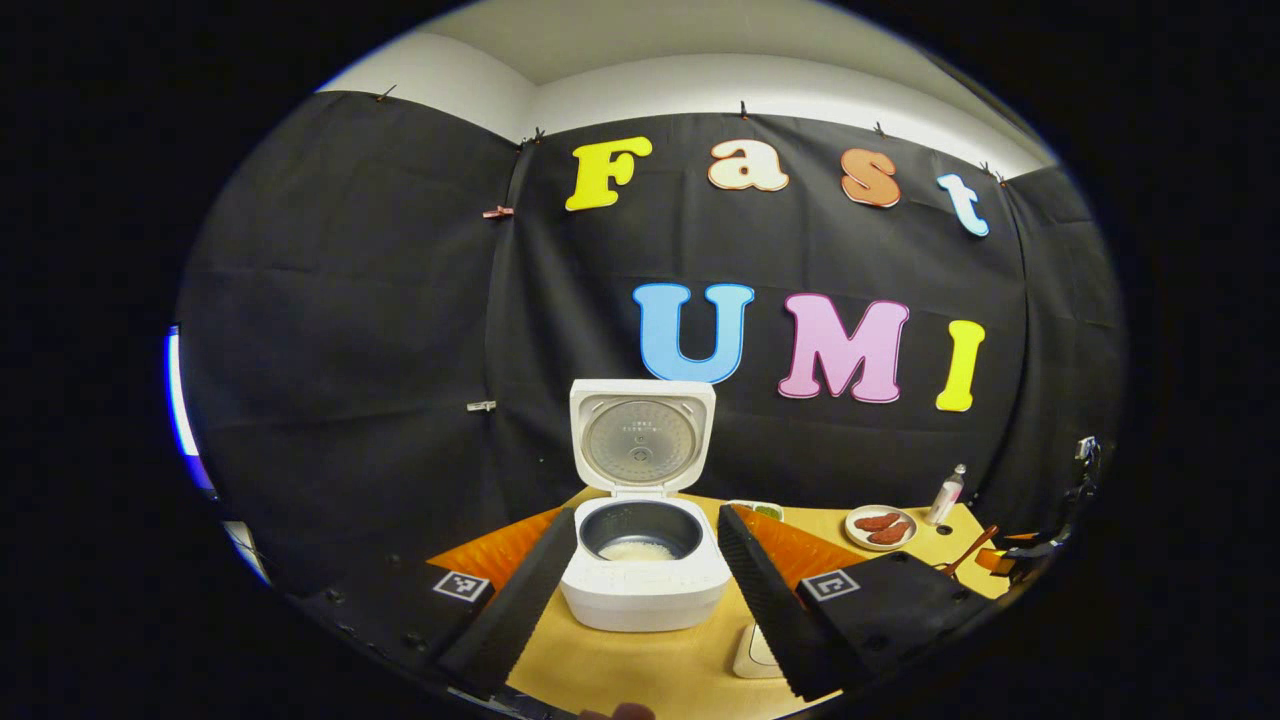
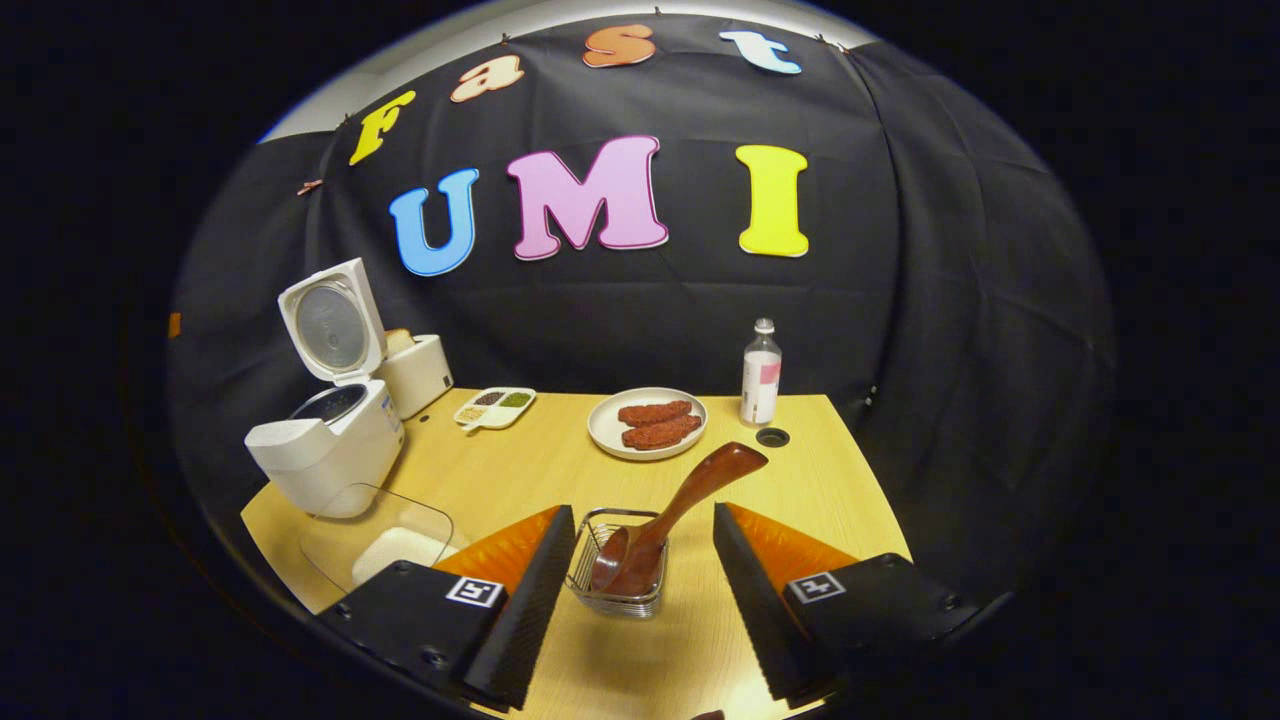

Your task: Close the left gripper, press the button to open the rice cooker; take a wooden spoon from the chopstick holder with the right hand, scoop a spoonful of rice and pour it into the rice cooker, then put the wooden spoon back into the chopstick holder.

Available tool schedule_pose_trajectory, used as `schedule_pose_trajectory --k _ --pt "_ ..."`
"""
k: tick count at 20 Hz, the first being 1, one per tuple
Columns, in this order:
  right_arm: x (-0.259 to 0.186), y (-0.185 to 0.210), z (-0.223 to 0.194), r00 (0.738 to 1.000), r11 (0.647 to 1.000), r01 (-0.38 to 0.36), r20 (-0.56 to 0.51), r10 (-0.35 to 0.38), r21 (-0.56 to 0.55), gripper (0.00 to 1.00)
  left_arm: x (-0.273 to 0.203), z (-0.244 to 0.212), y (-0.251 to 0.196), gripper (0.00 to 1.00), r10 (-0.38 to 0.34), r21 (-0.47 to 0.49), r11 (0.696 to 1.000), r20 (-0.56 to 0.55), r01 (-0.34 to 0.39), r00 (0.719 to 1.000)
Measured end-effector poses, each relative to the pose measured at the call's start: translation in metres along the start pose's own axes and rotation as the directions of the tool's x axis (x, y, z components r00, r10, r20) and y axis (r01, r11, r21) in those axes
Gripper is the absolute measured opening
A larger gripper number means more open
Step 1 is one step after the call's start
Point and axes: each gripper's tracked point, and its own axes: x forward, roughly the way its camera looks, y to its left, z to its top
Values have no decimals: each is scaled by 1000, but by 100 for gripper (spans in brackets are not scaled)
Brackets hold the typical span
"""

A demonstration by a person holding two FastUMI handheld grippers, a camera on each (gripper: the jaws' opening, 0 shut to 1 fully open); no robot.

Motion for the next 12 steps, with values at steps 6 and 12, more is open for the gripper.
schedule_pose_trajectory --k 6,12 --pt "46 -9 -31 997 999 -34 -66 35 27 79 -4 -12 -9 97 57 11 998 -33 -57 998" --pt "75 2 -40 993 994 -80 -79 85 68 79 0 -20 -13 98 99 21 995 -49 -98 994"
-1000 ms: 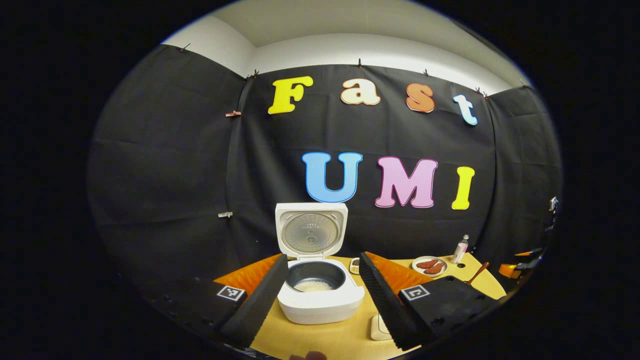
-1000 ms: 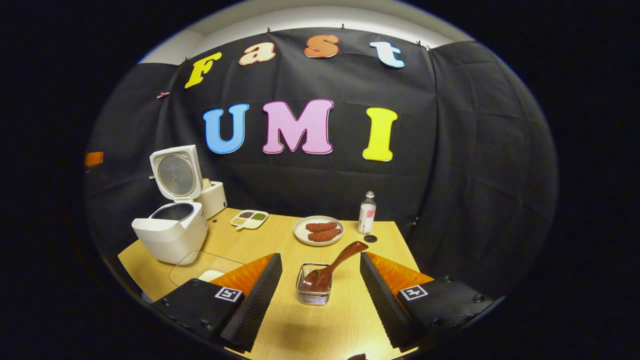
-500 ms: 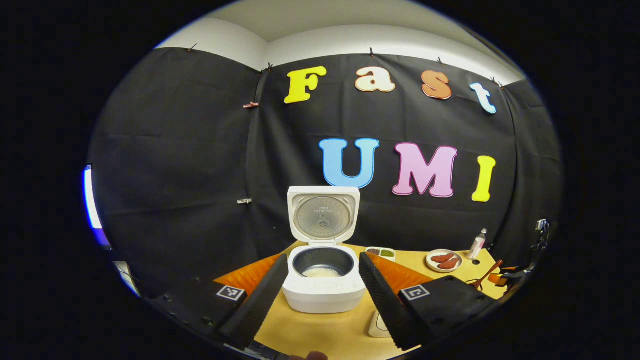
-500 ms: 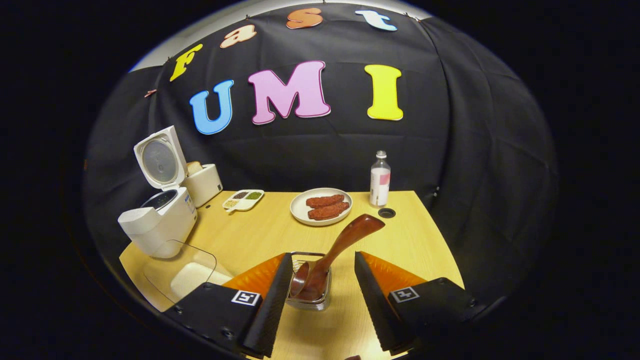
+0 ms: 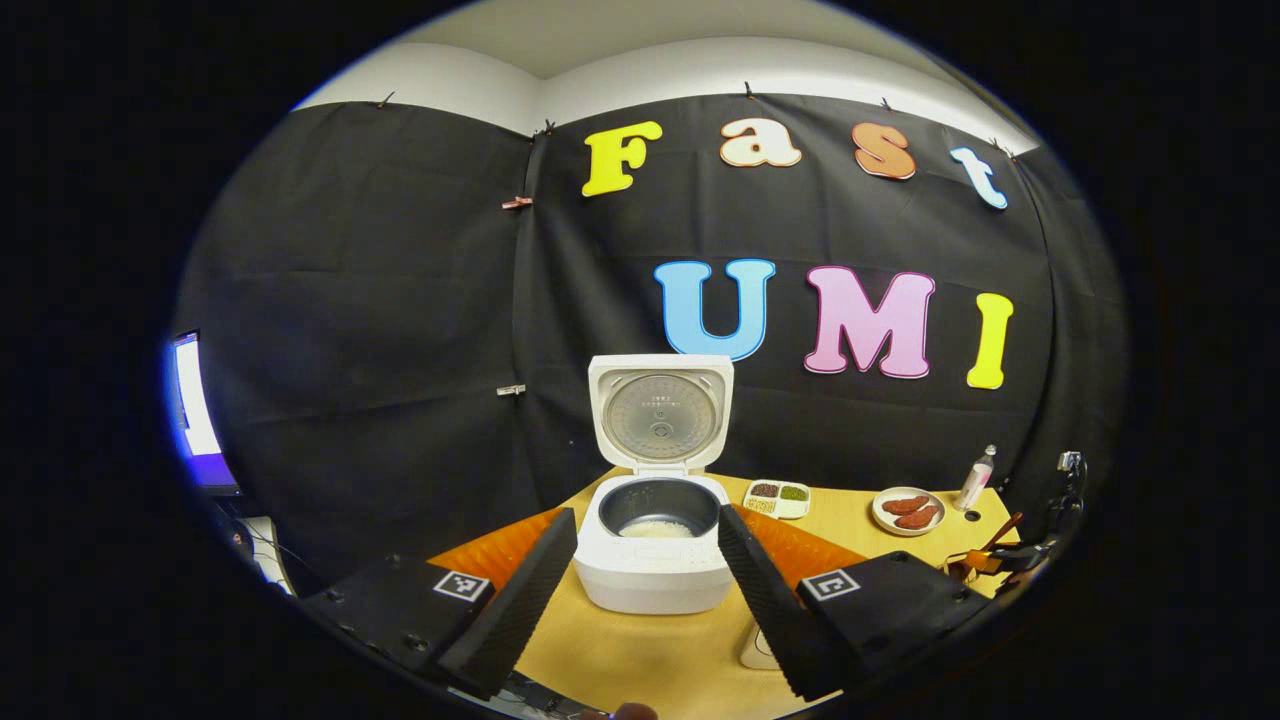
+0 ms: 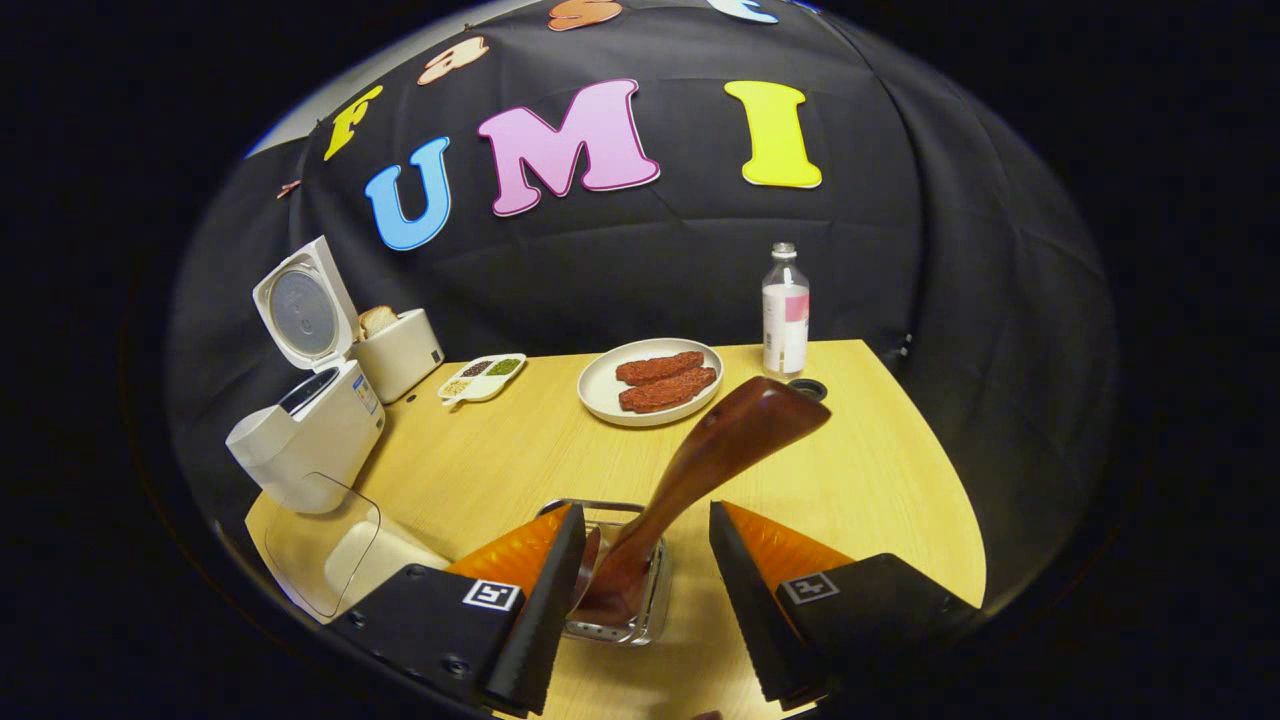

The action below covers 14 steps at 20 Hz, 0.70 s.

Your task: Close the left gripper, press the button to open the rice cooker; take a wooden spoon from the chopstick holder with the right hand, scoop a spoonful of rice and pour it into the rice cooker, then put the wooden spoon back into the chopstick holder.

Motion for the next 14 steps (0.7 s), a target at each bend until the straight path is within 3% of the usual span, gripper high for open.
schedule_pose_trajectory --k 2,3,4,5,7,8,9,12,14 --pt "4 0 0 1000 1000 9 0 -9 -18 55 1 -3 1 98 13 3 1000 -7 -13 1000" --pt "1 0 1 1000 1000 12 9 -12 -29 56 2 -2 1 97 16 0 1000 -11 -16 1000" --pt "-1 0 5 1000 999 17 24 -16 -42 49 1 -3 0 97 18 -2 1000 -12 -18 1000" --pt "-4 -6 9 999 997 38 39 -35 -68 57 1 -5 1 98 21 -1 1000 -15 -21 1000" --pt "0 -4 5 999 999 21 28 -19 -44 42 1 -8 4 97 35 11 999 -21 -35 999" --pt "2 -2 5 1000 1000 9 22 -8 -8 42 1 -8 4 97 37 13 999 -23 -36 999" --pt "3 -3 5 1000 1000 8 16 -9 14 36 1 -7 3 97 36 12 999 -24 -36 999" --pt "-1 5 3 1000 1000 -15 14 14 25 35 1 -8 3 97 39 14 999 -26 -38 999" --pt "-7 15 2 999 998 -54 4 54 23 27 0 -7 2 98 37 20 999 -28 -37 999"
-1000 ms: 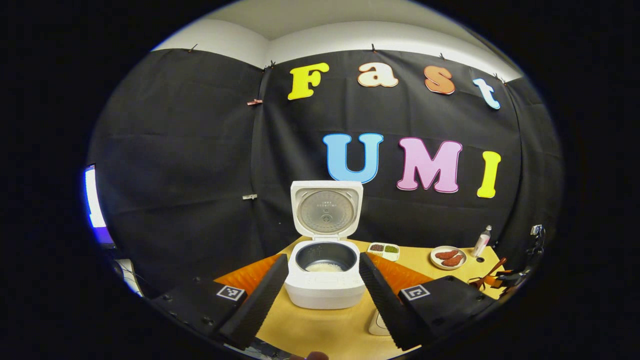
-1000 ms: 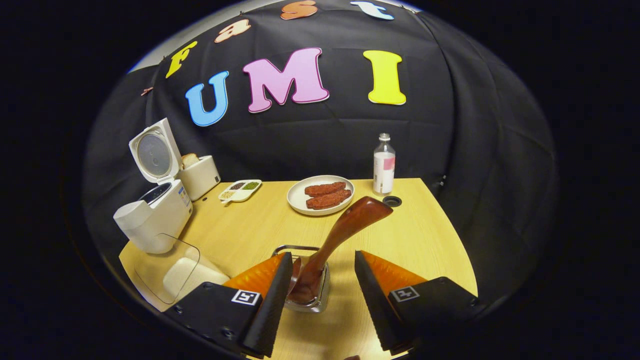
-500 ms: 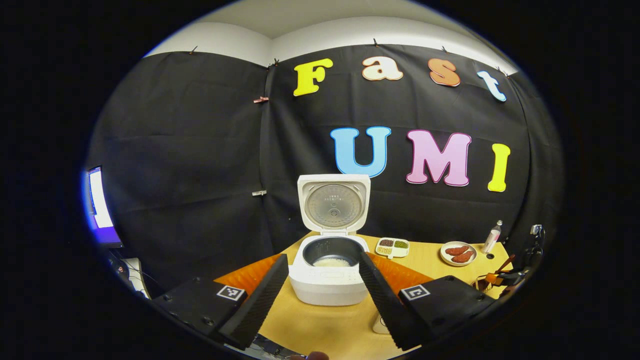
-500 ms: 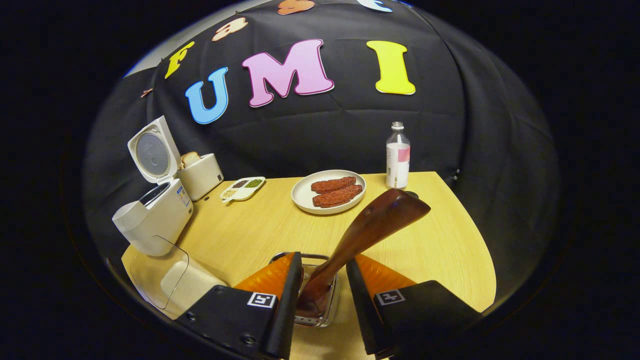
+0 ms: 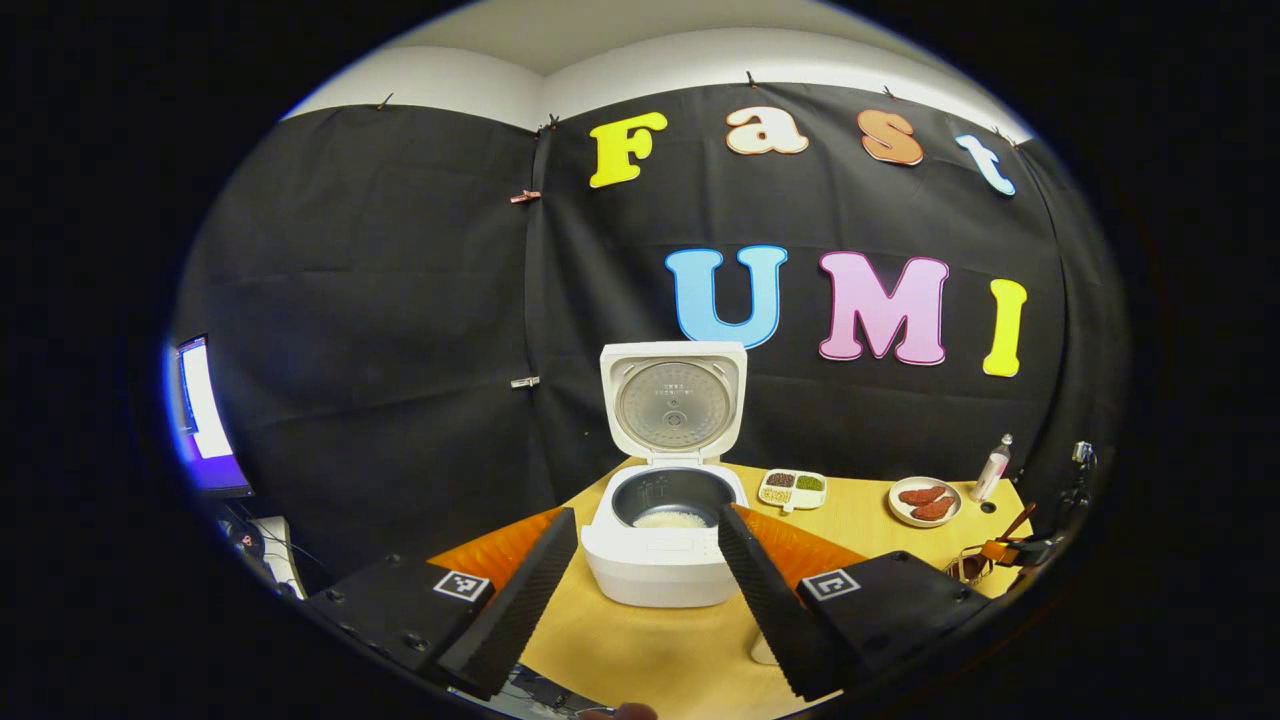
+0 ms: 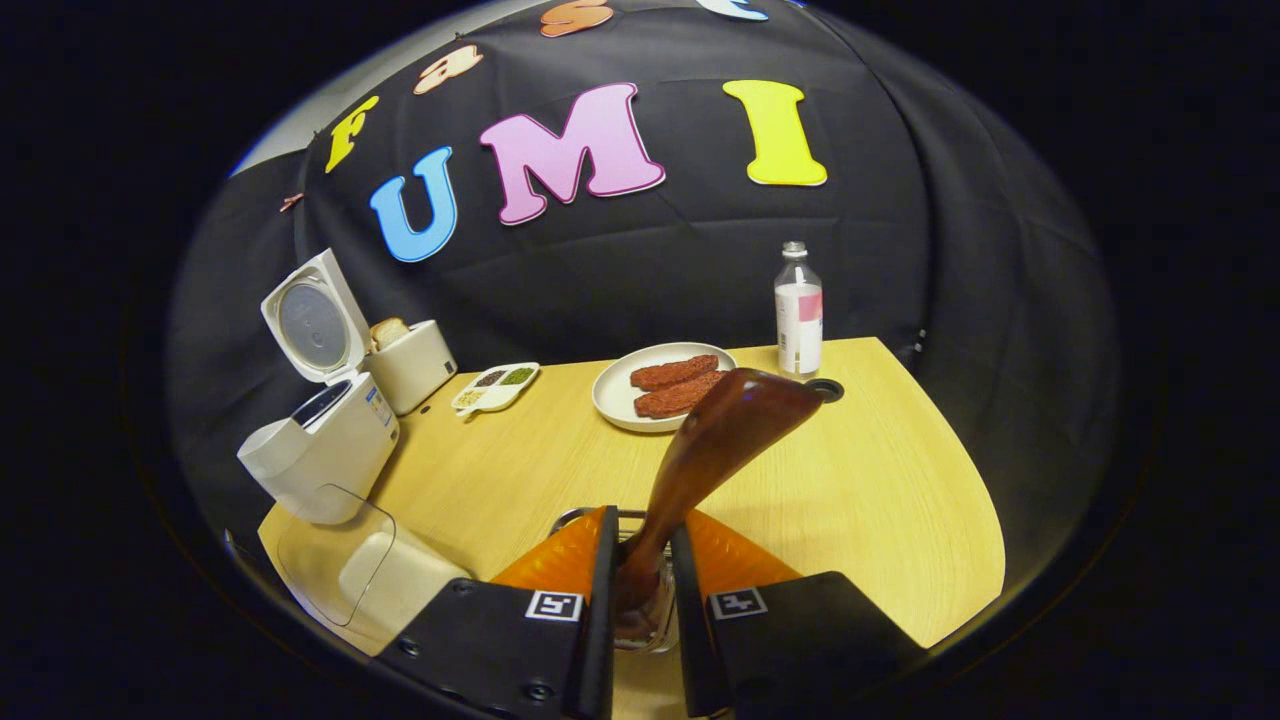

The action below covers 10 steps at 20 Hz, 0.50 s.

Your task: Close the left gripper, press the button to open the rice cooker; take a wooden spoon from the chopstick holder with the right hand, scoop a spoonful of rice and pour it into the rice cooker, then put the wooden spoon back into the chopstick holder.

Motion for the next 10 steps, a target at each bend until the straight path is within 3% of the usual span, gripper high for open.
schedule_pose_trajectory --k 6,7,8,9,10 --pt "0 8 -7 1000 999 12 -13 -12 -45 28 -2 7 0 97 -5 26 1000 3 5 1000" --pt "0 7 -7 1000 999 18 -13 -18 -44 24 -2 9 0 97 -7 23 1000 5 7 1000" --pt "-1 7 -6 1000 999 21 -10 -21 -40 28 -3 10 0 97 -8 18 1000 7 7 1000" --pt "-1 6 -7 1000 999 26 -6 -27 -40 24 -3 12 -1 97 -13 12 1000 10 13 1000" --pt "0 6 -7 999 999 32 -5 -32 -37 28 -2 12 -2 97 -19 10 1000 12 19 1000"
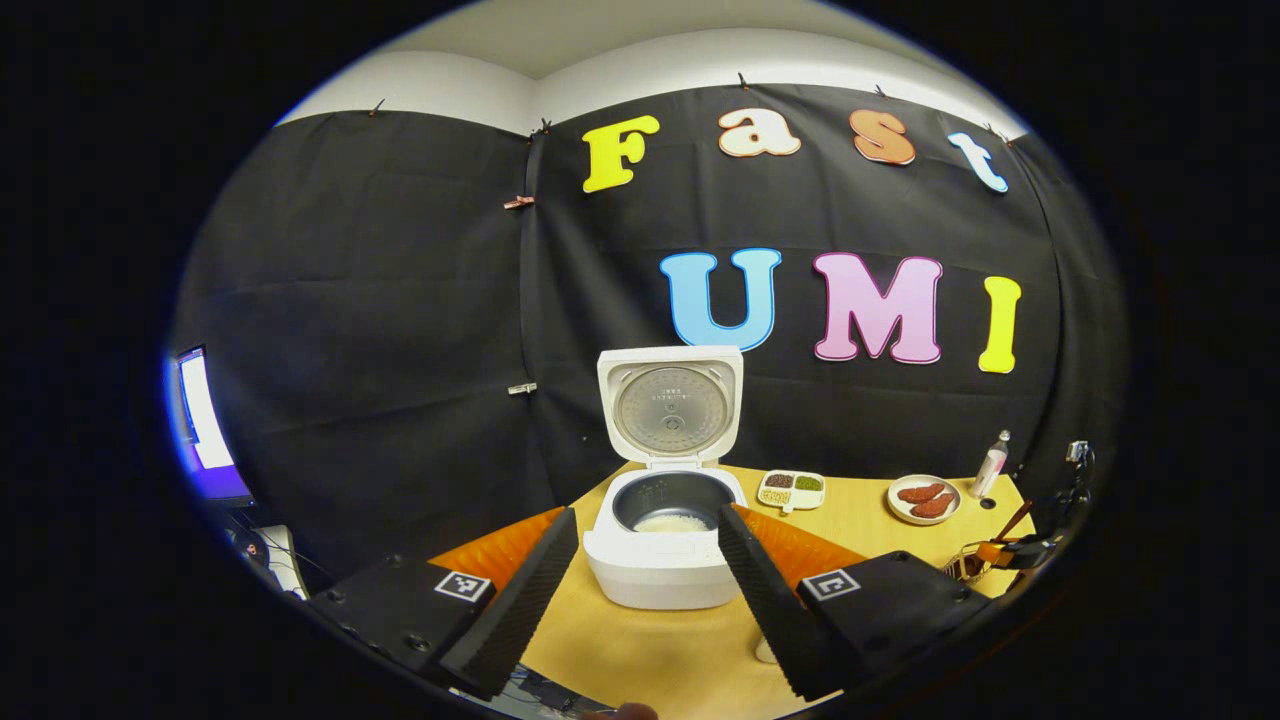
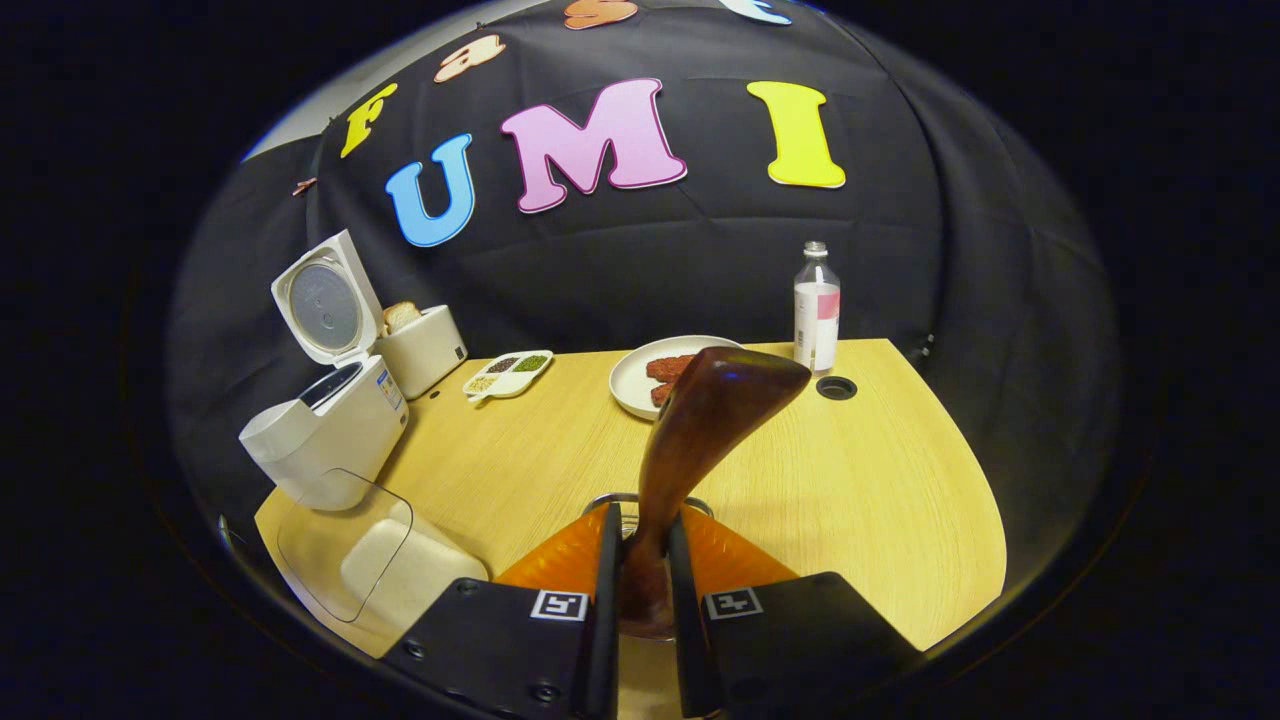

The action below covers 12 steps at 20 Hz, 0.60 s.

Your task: Close the left gripper, press the button to open the rice cooker; take a wooden spoon from the chopstick holder with the right hand, scoop a spoonful of rice and pour it into the rice cooker, then put the wooden spoon back into the chopstick holder.

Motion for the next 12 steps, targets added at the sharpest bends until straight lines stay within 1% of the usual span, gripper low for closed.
schedule_pose_trajectory --k 1,2,4,5,7,12 --pt "0 1 0 1000 1000 -3 2 3 8 24 0 1 0 97 -3 3 1000 -1 3 1000" --pt "-3 2 1 1000 1000 1 2 -1 24 28 1 0 1 97 -2 8 1000 0 2 1000" --pt "1 0 4 1000 999 16 -3 -15 39 15 0 3 4 97 -5 15 1000 4 5 1000" --pt "-1 -1 5 1000 999 24 -5 -24 28 17 0 5 5 97 -8 17 1000 5 8 1000" --pt "-8 -1 17 999 999 33 17 -33 7 17 3 6 9 97 -18 20 1000 10 18 1000" --pt "-41 2 72 989 997 68 127 -70 19 16 6 5 26 97 -76 16 997 17 75 997"
